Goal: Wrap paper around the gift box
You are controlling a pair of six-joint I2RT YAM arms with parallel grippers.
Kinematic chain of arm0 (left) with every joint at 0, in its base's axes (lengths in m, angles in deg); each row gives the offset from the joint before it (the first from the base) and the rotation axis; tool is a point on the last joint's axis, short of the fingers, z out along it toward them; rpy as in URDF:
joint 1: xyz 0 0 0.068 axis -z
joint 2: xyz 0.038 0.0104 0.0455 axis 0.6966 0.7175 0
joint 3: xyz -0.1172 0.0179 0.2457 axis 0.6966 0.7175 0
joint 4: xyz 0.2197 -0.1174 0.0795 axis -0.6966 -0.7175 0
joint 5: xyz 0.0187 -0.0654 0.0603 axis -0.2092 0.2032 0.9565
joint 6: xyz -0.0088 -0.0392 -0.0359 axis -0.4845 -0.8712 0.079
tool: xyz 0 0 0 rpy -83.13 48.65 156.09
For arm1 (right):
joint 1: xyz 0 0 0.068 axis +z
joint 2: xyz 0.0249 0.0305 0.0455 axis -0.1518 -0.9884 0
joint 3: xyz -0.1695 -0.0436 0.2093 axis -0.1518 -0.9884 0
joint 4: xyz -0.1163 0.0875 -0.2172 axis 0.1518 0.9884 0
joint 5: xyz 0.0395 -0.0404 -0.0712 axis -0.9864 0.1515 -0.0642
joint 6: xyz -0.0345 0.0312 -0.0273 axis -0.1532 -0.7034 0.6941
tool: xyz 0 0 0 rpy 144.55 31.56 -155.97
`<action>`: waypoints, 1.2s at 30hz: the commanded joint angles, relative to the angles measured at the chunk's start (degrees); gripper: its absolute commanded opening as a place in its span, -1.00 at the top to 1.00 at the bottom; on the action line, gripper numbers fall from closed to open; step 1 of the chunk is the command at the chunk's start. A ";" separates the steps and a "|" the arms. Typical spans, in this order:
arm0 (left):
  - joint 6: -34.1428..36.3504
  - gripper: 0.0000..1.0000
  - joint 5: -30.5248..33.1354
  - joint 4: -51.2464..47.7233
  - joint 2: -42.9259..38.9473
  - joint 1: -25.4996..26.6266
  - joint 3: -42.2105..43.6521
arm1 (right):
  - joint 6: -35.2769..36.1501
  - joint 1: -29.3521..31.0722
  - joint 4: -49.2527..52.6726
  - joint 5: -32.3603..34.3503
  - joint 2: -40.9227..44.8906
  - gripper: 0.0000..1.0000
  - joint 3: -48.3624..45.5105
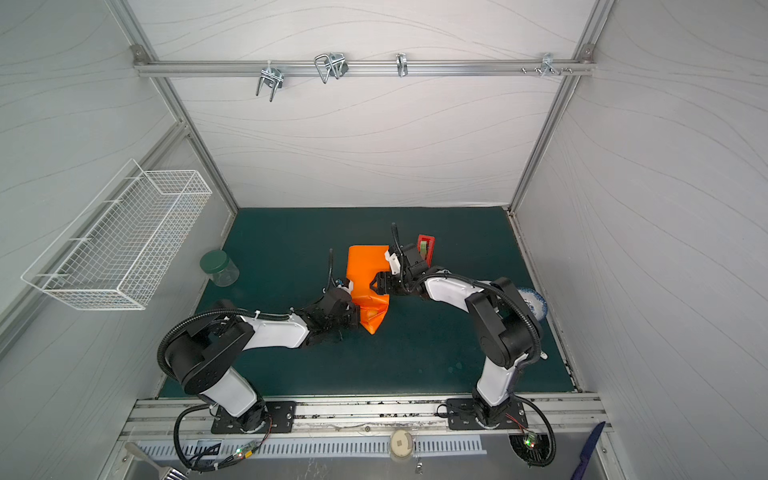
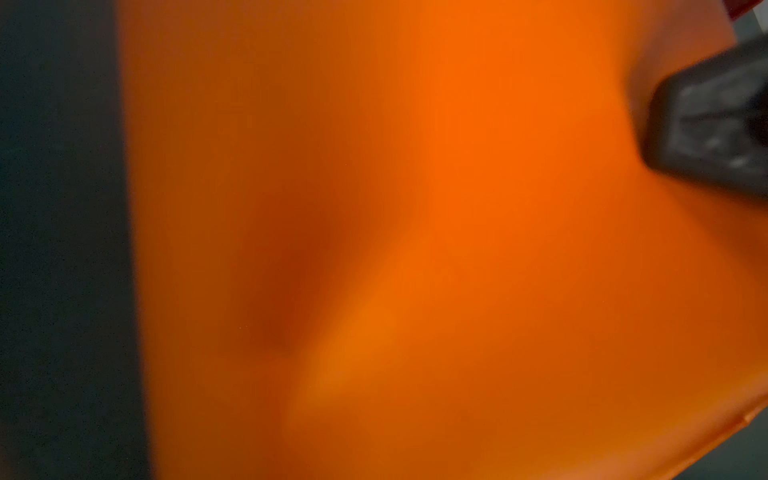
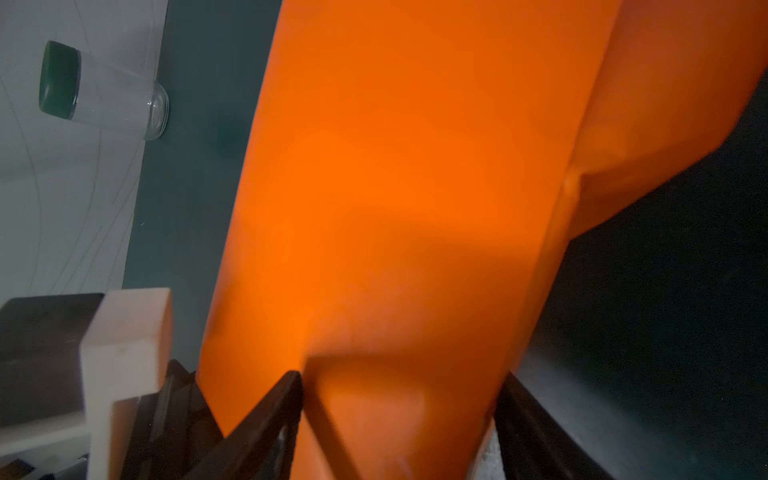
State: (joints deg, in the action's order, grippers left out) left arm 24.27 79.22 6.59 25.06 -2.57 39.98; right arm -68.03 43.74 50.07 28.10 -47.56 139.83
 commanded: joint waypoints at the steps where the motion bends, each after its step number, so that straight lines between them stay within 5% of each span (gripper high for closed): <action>1: -1.10 0.84 0.32 1.42 1.69 0.76 1.61 | 1.34 1.14 4.97 0.91 -1.98 -0.44 -0.39; 7: -2.61 0.76 -0.14 1.01 -0.68 3.02 4.03 | 1.31 1.12 5.08 1.13 -1.59 -0.44 -0.32; 16: -1.81 0.39 0.23 -6.35 -11.69 2.60 4.57 | 2.49 0.31 8.13 1.56 0.66 -0.52 3.35; 27: 0.09 -0.12 -1.48 -24.78 -30.90 -6.10 0.02 | 4.03 -0.68 13.85 5.60 12.71 -0.70 4.58; 36: 2.76 -0.32 -7.57 -26.47 -20.93 -12.69 -11.38 | -2.51 7.94 9.52 10.11 25.79 -0.36 -13.89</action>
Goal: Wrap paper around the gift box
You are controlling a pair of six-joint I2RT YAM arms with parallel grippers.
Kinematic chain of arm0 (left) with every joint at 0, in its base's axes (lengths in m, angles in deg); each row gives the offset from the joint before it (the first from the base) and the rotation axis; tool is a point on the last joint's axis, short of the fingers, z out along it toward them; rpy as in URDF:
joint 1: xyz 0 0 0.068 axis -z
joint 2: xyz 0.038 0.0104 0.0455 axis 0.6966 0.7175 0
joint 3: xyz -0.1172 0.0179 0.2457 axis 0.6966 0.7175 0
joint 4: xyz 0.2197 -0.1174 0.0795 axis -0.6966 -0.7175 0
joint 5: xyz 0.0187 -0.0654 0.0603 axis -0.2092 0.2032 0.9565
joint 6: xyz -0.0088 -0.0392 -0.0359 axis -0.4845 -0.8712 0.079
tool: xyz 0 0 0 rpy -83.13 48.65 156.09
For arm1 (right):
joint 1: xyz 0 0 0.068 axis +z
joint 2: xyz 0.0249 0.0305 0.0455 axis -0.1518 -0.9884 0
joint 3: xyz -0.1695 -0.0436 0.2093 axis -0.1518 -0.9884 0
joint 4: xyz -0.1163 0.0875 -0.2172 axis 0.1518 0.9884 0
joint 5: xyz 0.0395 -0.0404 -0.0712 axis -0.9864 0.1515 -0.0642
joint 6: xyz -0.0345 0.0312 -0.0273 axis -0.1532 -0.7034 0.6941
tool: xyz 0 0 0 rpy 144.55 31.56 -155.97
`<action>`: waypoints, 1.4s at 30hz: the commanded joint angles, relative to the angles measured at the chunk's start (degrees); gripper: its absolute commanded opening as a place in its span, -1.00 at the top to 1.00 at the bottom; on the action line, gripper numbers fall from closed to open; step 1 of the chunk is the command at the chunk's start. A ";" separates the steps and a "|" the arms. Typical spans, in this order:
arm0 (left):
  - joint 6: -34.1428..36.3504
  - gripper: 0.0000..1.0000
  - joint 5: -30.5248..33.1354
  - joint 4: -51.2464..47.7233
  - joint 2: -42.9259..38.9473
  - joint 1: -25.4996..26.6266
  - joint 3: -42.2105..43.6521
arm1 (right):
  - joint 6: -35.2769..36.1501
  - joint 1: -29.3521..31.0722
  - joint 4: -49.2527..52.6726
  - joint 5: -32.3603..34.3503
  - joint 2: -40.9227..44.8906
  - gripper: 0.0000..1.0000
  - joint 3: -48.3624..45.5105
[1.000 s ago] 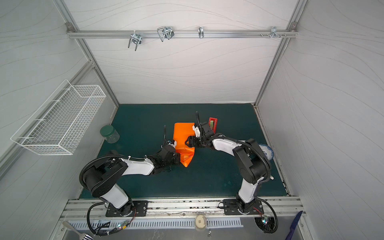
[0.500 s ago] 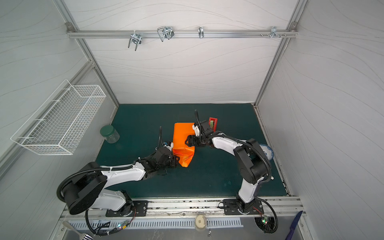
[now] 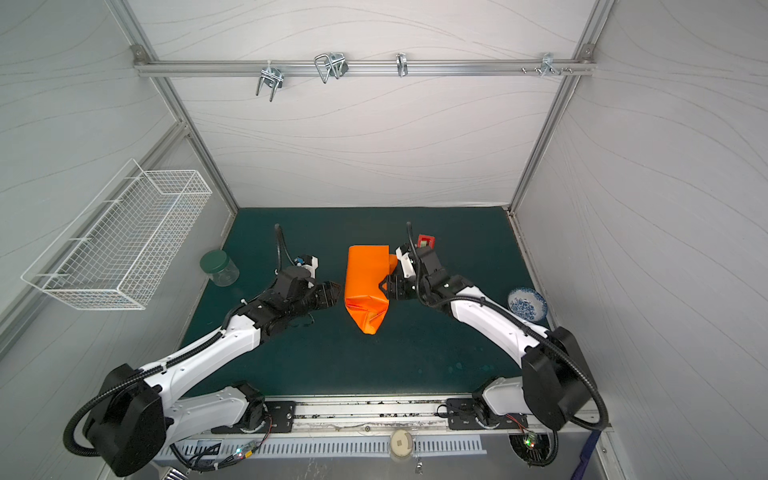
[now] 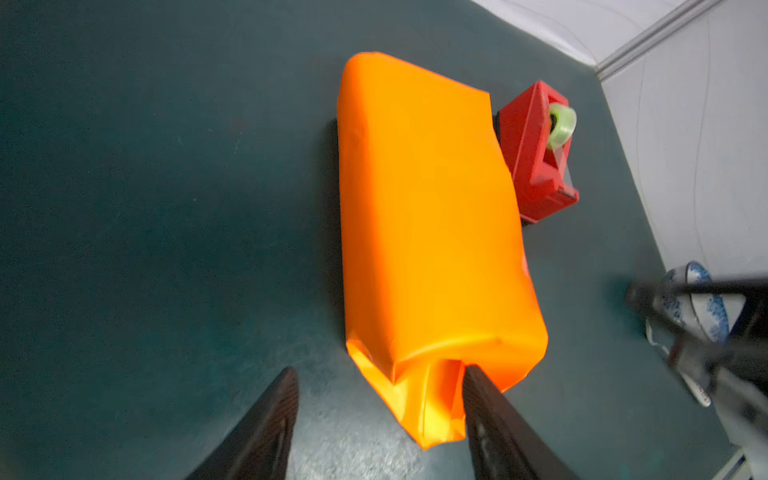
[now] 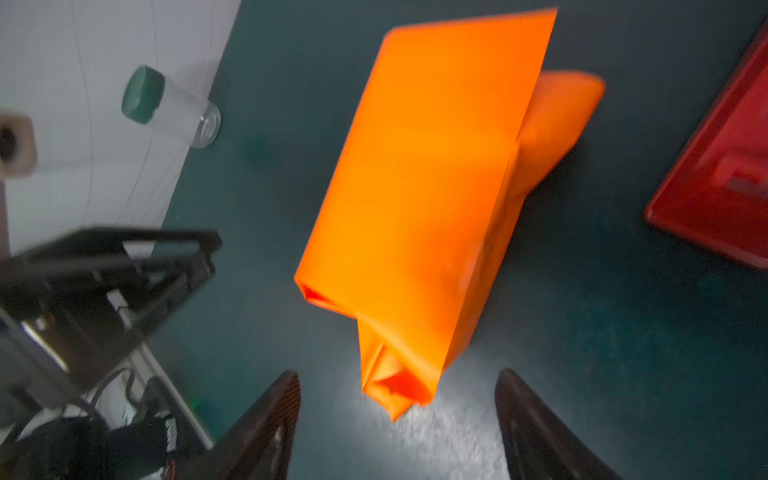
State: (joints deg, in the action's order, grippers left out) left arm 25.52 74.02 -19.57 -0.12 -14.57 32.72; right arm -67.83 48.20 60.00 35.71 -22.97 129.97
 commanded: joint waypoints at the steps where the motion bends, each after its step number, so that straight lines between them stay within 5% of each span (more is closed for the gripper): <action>1: 1.93 -0.32 -2.56 -0.20 6.13 -0.66 -5.49 | -3.22 5.21 -1.36 3.43 1.50 -0.28 -5.32; 6: 3.80 -0.30 -2.33 -2.60 15.53 -0.85 -13.68 | -6.78 12.18 -10.19 8.35 -2.74 0.28 -10.23; 12: 5.26 -0.29 -0.89 -3.70 21.92 -0.97 -17.81 | -7.76 14.50 -17.09 13.16 -10.39 0.50 -10.19; 42: 3.60 -0.24 -4.93 2.46 31.17 -1.46 -14.47 | -9.34 14.77 -31.58 18.76 -22.25 0.69 -8.06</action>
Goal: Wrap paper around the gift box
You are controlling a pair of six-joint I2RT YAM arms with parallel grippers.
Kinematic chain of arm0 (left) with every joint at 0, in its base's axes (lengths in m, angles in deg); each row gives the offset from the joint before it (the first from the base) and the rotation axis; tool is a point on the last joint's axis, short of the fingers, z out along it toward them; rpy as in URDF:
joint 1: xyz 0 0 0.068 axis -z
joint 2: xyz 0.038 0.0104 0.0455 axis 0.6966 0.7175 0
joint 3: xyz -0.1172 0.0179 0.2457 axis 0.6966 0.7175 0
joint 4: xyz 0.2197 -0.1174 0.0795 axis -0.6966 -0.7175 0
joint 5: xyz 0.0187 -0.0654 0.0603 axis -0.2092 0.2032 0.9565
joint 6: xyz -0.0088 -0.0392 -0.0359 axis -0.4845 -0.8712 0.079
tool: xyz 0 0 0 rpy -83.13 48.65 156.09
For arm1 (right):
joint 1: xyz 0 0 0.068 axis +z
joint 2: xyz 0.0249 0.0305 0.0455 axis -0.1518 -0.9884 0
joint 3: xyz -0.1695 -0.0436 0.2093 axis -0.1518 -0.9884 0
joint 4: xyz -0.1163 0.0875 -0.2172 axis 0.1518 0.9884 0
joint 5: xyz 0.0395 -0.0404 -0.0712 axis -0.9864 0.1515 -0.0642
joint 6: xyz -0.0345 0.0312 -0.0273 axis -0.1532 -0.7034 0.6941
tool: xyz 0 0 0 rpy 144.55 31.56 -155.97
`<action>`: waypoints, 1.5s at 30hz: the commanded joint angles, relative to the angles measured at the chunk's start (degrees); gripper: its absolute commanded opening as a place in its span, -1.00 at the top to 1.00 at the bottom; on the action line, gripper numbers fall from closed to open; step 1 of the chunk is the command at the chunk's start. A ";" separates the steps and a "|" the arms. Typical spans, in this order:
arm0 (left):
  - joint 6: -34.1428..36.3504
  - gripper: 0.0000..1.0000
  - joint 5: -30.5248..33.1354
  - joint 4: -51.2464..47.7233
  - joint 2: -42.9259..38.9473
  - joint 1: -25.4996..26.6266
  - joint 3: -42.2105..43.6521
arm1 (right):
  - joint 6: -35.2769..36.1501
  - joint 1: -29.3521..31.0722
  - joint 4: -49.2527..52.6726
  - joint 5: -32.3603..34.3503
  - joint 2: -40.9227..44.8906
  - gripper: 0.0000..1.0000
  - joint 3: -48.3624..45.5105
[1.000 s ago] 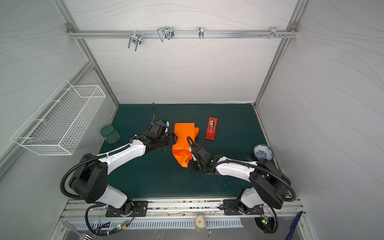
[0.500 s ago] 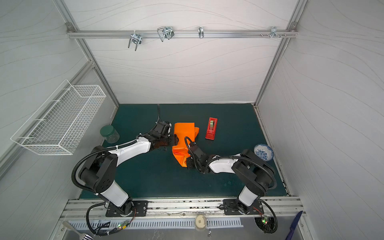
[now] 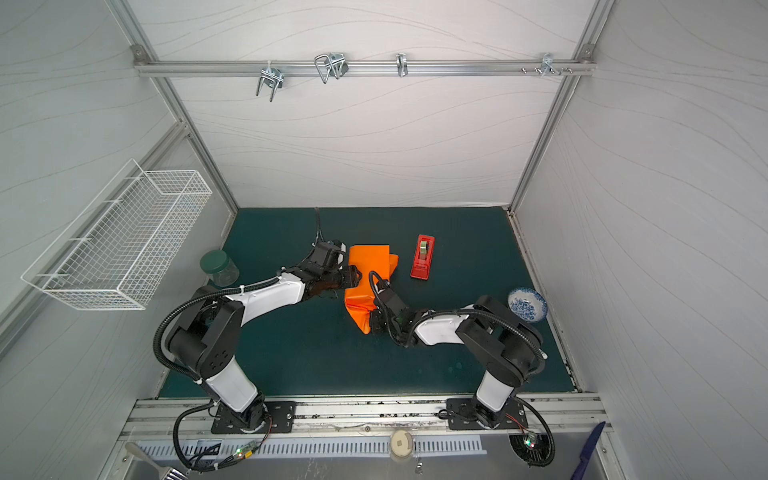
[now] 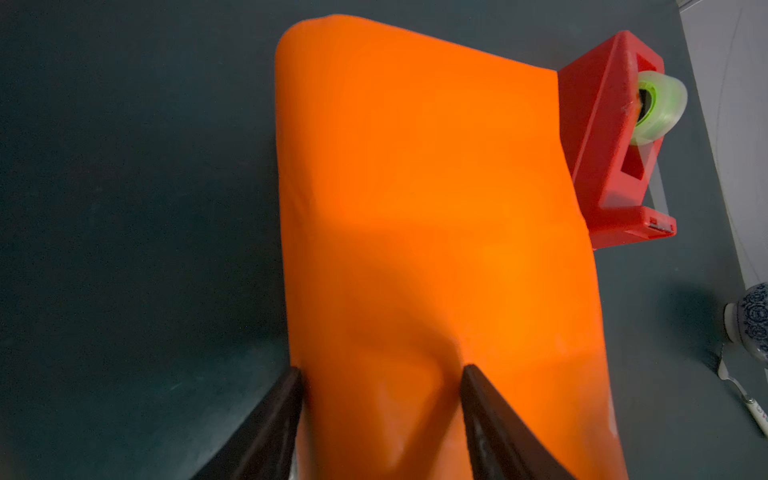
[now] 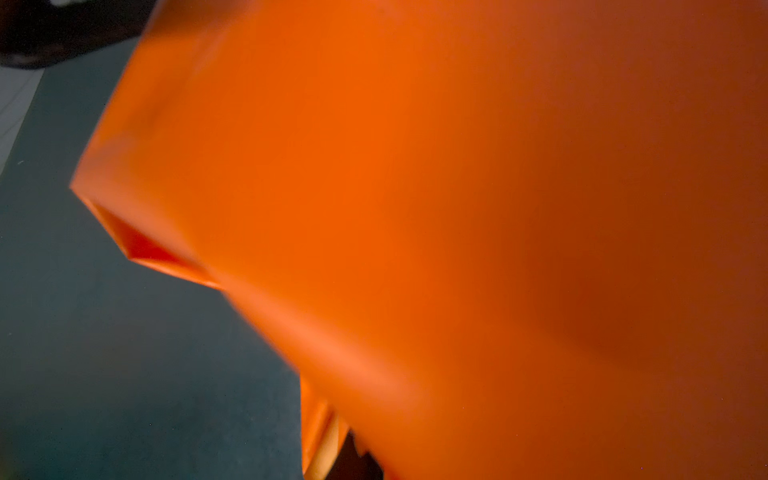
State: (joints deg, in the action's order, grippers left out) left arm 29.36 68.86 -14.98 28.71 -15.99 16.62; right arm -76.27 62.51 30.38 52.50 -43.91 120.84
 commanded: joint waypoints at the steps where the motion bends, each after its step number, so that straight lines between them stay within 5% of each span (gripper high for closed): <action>1: -0.20 -0.24 0.19 -1.99 2.33 -0.08 1.82 | -1.08 0.45 -2.43 2.13 -1.59 0.70 1.00; 20: -0.78 -0.22 0.20 -0.09 2.62 -0.04 4.24 | -7.80 1.34 -2.48 3.46 -5.30 0.67 -0.24; 45: 0.08 -0.21 1.55 -1.75 1.72 -0.05 3.89 | -2.66 -1.89 -1.67 -3.56 1.99 0.59 -3.38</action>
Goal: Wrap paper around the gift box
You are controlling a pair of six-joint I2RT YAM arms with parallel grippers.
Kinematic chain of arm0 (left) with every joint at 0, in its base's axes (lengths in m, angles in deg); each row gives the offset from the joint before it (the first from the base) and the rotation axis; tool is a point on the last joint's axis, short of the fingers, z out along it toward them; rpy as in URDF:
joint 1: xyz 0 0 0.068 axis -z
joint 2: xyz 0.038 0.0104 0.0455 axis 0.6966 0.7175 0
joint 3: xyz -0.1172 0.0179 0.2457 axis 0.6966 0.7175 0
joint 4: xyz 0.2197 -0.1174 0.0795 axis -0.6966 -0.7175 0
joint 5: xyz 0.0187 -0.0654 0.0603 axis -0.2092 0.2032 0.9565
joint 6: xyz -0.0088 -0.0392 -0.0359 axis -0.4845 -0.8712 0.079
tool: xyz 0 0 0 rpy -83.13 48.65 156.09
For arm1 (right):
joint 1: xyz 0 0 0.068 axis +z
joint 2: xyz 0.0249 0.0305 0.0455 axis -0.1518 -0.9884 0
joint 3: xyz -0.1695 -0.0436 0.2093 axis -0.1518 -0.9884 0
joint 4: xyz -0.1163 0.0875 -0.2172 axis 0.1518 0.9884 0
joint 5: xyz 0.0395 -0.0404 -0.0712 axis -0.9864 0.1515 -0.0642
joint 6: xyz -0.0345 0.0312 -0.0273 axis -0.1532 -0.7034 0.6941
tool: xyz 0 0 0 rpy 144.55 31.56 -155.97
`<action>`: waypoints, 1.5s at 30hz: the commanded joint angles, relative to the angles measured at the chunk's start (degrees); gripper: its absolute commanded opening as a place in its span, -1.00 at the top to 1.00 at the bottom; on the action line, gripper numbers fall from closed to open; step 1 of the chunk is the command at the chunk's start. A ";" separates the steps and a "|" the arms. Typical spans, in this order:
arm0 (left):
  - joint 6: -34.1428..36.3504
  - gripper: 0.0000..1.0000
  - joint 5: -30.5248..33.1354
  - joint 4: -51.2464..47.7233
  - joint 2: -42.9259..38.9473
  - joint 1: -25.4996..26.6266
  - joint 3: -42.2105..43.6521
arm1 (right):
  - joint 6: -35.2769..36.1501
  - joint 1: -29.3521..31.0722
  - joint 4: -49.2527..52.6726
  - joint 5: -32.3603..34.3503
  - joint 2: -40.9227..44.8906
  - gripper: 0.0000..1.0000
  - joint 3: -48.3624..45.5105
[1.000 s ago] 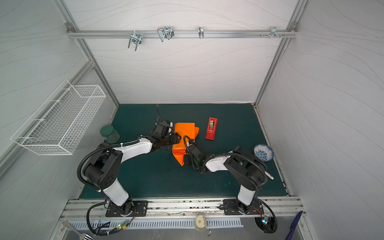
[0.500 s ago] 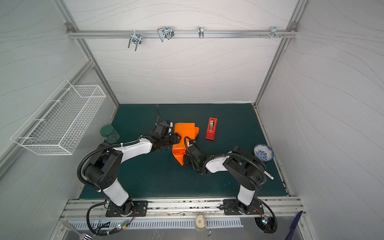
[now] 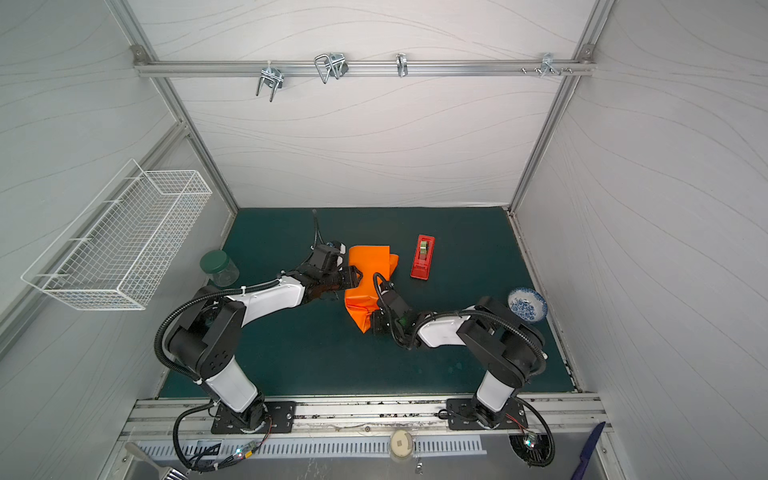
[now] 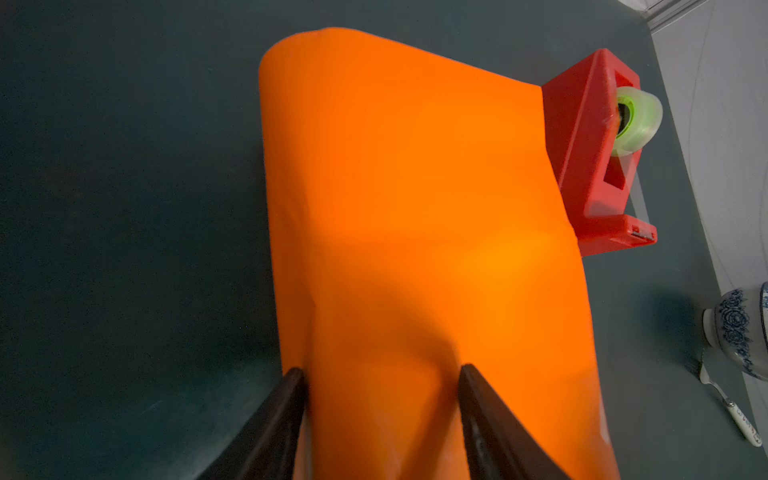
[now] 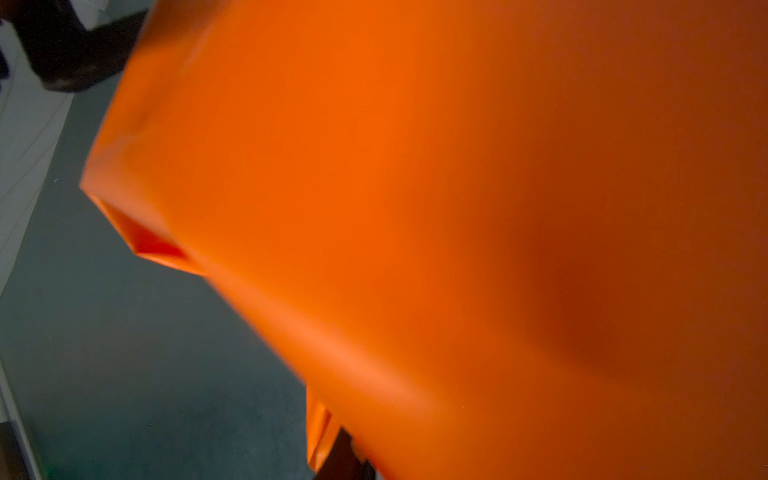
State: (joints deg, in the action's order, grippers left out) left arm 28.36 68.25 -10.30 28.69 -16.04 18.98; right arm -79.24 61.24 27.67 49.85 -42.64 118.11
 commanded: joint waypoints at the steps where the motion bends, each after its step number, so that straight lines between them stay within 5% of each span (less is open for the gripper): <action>1: 1.11 -0.21 2.18 -6.36 1.78 -0.04 1.54 | 0.21 -0.73 0.91 -1.18 0.55 0.59 -0.72; 29: 0.91 -0.20 2.42 -6.23 1.98 0.01 1.47 | -7.88 7.71 0.73 1.20 0.25 1.00 -4.26; 45: 1.02 -0.20 2.11 -6.22 1.56 -0.03 1.53 | -3.11 -0.21 1.49 -1.21 -0.07 1.00 -2.01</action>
State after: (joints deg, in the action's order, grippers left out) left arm 28.36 68.27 -10.30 28.69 -16.04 18.98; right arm -83.99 62.49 26.07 49.02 -41.92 115.48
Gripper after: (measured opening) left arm 0.600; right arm 0.047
